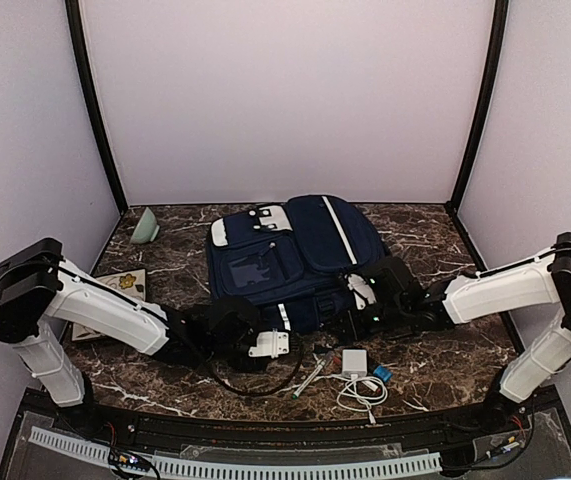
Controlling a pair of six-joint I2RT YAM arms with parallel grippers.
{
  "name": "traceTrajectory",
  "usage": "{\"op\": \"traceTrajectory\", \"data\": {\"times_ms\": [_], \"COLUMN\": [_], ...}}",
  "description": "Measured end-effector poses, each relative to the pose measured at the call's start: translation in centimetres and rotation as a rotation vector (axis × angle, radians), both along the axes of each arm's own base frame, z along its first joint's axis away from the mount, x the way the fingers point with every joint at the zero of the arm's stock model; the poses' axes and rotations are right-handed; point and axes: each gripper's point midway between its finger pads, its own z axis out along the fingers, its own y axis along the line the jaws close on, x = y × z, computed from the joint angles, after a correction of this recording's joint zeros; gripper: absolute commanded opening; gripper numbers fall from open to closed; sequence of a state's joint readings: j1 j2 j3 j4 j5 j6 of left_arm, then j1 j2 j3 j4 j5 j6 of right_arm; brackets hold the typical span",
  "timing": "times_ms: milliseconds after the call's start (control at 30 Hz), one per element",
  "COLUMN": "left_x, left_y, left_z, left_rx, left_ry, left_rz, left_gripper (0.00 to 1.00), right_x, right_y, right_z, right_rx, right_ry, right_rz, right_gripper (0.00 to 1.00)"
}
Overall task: Pack the student bag
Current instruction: Pick up the student bag from the center of the board.
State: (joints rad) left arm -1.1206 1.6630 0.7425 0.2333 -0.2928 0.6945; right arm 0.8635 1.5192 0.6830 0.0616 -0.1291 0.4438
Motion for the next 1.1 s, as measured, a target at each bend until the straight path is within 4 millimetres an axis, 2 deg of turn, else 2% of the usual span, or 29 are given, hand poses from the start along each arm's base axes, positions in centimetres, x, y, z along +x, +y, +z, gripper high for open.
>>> {"op": "traceTrajectory", "data": {"times_ms": [100,167,200,400,500,633,733,867,1100], "left_x": [1.5,2.3,2.7,3.0,2.6,2.2,2.3,2.1,1.8], "left_y": [-0.6,-0.9,-0.9,-0.9,-1.0,-1.1,-0.9,-0.9,-0.7], "left_z": [-0.1,0.1,0.2,1.0,2.4,5.4,6.7,6.7,7.1], "left_rx": [0.033,0.05,0.056,0.051,0.004,-0.088,-0.121,-0.126,-0.135], "left_ry": [-0.086,-0.134,-0.153,-0.173,-0.148,-0.129,-0.119,-0.102,-0.081], "left_rz": [0.016,0.032,0.042,0.066,0.065,0.07,0.078,0.077,0.078], "left_gripper": [0.39,0.1,0.01,0.0,0.0,0.0,0.0,0.0,0.0], "right_x": [-0.1,-0.1,-0.1,0.0,-0.2,-0.5,-0.7,-0.6,-0.3], "right_y": [-0.2,-0.2,-0.3,-0.4,0.0,1.3,1.9,2.1,1.6], "right_z": [-0.3,-0.3,-0.3,-0.1,0.6,3.0,4.9,5.9,5.4], "right_rx": [-0.008,-0.013,-0.015,-0.025,0.001,0.097,0.152,0.173,0.14], "right_ry": [0.0,-0.005,-0.009,-0.029,-0.035,-0.068,-0.109,-0.143,-0.153], "right_rz": [0.004,0.008,0.009,0.02,0.036,0.079,0.099,0.098,0.081], "right_gripper": [0.32,0.32,0.31,0.32,0.33,0.34,0.35,0.35,0.33]}}
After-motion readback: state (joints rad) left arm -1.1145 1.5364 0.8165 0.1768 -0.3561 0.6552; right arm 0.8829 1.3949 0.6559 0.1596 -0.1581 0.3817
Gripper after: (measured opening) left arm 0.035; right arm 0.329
